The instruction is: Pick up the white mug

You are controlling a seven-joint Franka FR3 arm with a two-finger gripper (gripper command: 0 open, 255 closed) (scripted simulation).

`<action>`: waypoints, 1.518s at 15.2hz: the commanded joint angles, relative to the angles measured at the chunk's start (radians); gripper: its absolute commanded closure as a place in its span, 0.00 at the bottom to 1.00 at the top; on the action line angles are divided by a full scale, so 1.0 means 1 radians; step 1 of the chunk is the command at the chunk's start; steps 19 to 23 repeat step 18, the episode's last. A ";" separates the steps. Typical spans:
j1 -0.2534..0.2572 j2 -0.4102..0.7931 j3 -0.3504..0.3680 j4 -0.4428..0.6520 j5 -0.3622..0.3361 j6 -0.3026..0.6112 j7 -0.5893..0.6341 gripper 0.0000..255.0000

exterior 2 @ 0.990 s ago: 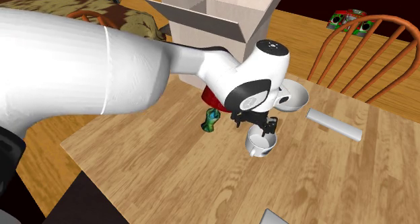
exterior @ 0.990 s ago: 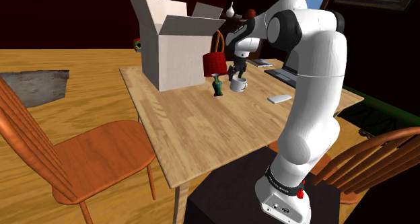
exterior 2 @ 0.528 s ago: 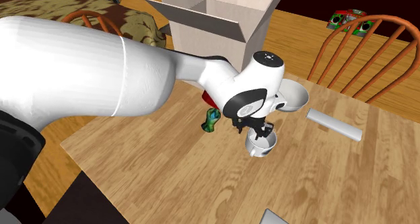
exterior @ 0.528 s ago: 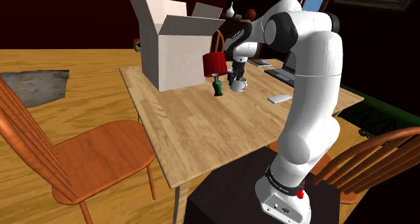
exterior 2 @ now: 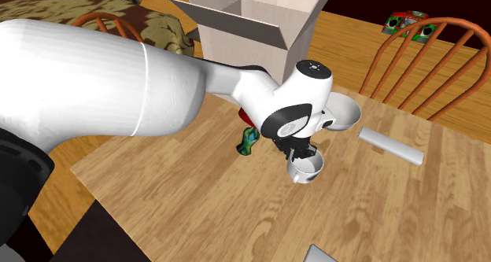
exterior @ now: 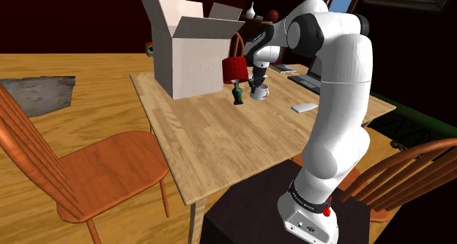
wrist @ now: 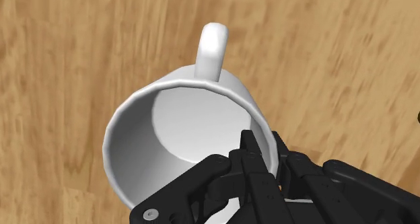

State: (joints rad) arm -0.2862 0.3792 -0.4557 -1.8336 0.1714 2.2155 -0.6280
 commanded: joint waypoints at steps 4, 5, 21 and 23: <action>0.004 -0.019 -0.005 0.014 -0.012 -0.032 0.006 1.00; 0.005 -0.026 -0.007 0.019 -0.015 -0.043 0.009 1.00; 0.014 -0.083 -0.021 0.098 -0.050 -0.173 0.028 1.00; 0.014 -0.083 -0.021 0.098 -0.050 -0.173 0.028 1.00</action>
